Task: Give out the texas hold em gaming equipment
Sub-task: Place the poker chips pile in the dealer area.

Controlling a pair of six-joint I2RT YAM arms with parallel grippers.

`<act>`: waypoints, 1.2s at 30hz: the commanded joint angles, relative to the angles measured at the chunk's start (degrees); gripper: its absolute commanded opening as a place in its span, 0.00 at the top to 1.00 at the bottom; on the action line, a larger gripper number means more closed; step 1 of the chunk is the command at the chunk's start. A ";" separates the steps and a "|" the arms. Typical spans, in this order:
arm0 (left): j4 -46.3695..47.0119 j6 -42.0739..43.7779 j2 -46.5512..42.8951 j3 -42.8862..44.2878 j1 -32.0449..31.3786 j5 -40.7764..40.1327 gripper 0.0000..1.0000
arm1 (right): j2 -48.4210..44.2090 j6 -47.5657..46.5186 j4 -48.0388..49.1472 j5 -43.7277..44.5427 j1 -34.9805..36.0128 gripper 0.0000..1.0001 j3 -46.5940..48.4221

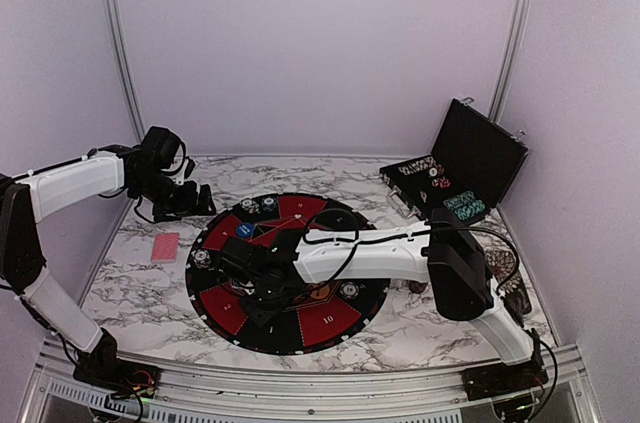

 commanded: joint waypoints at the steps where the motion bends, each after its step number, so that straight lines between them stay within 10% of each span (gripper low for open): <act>1: 0.53 0.36 -1.74 -1.08 0.23 1.11 0.01 | -0.24 -0.07 0.76 0.14 0.35 0.61 0.34; 17: -0.40 -0.66 -4.87 -3.89 -3.19 1.97 0.01 | -8.62 -2.07 4.00 -0.42 -0.42 0.17 -5.63; 36: -5.61 -12.87 -9.80 -8.45 -30.01 -6.77 0.01 | -40.20 -6.31 24.79 3.35 -23.60 0.16 -31.09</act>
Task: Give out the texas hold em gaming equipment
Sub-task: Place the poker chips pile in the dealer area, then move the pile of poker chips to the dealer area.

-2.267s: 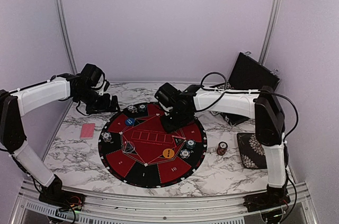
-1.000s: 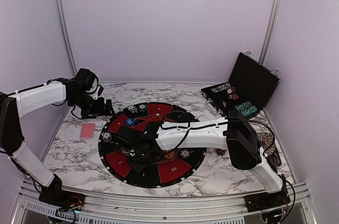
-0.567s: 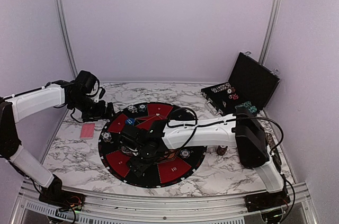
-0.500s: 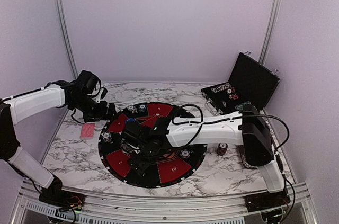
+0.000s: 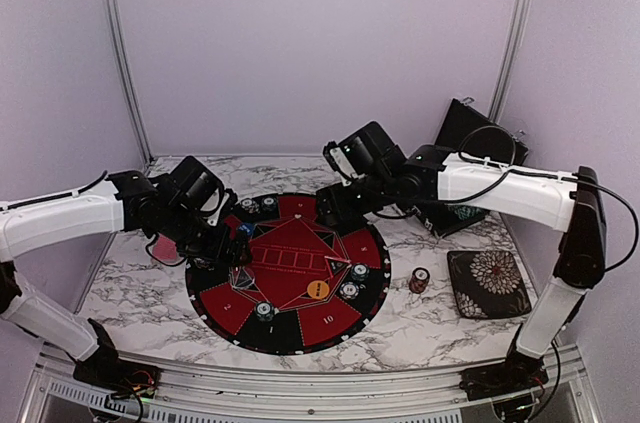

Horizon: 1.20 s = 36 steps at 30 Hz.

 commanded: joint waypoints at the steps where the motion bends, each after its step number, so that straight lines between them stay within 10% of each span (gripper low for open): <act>1: -2.63 -5.83 1.51 -1.37 -6.29 -2.77 0.01 | -4.68 -1.83 8.03 -0.47 -4.98 0.16 -2.90; 9: -2.66 -7.10 11.78 1.23 -15.70 -3.91 0.04 | -6.70 -1.78 10.82 -1.61 -7.62 0.16 -5.92; 36: -2.29 -2.09 26.17 7.61 -17.20 -2.29 0.26 | -9.46 -0.54 11.37 -0.64 -8.11 0.17 -10.46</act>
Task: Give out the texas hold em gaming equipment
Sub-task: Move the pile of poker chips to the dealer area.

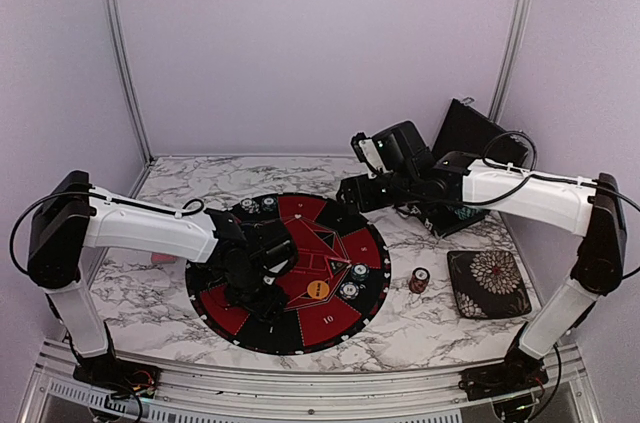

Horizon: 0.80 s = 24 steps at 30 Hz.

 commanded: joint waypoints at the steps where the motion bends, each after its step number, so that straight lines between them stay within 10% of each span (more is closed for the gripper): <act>1: -1.10 1.23 1.34 1.40 -0.28 -0.22 0.27 | -1.90 0.83 1.30 0.57 -0.46 0.17 0.04; 24: -1.35 0.13 3.23 0.77 -1.84 -1.47 0.50 | -4.05 1.86 2.57 1.02 -0.58 0.17 -3.31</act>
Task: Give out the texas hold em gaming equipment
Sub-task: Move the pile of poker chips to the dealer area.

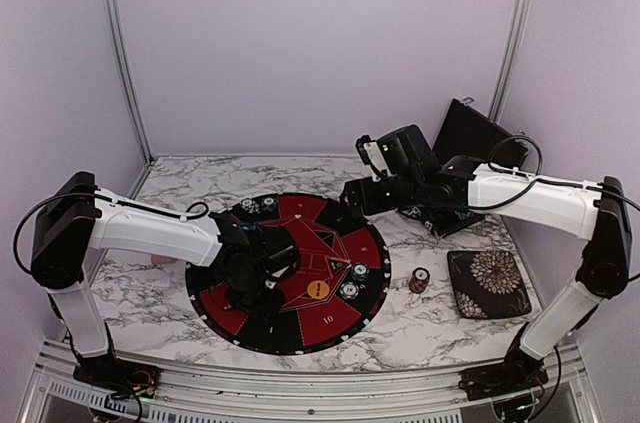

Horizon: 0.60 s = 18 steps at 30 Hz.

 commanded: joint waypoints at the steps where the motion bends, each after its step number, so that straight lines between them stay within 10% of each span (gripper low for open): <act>1: -1.38 -0.57 1.97 0.74 -0.90 -1.32 0.51 | -2.03 0.80 1.45 0.83 -0.49 0.17 -0.58; 18: -0.65 -8.22 -1.42 -5.45 0.29 -7.01 0.68 | -2.91 1.25 2.83 0.73 -0.55 0.17 -2.61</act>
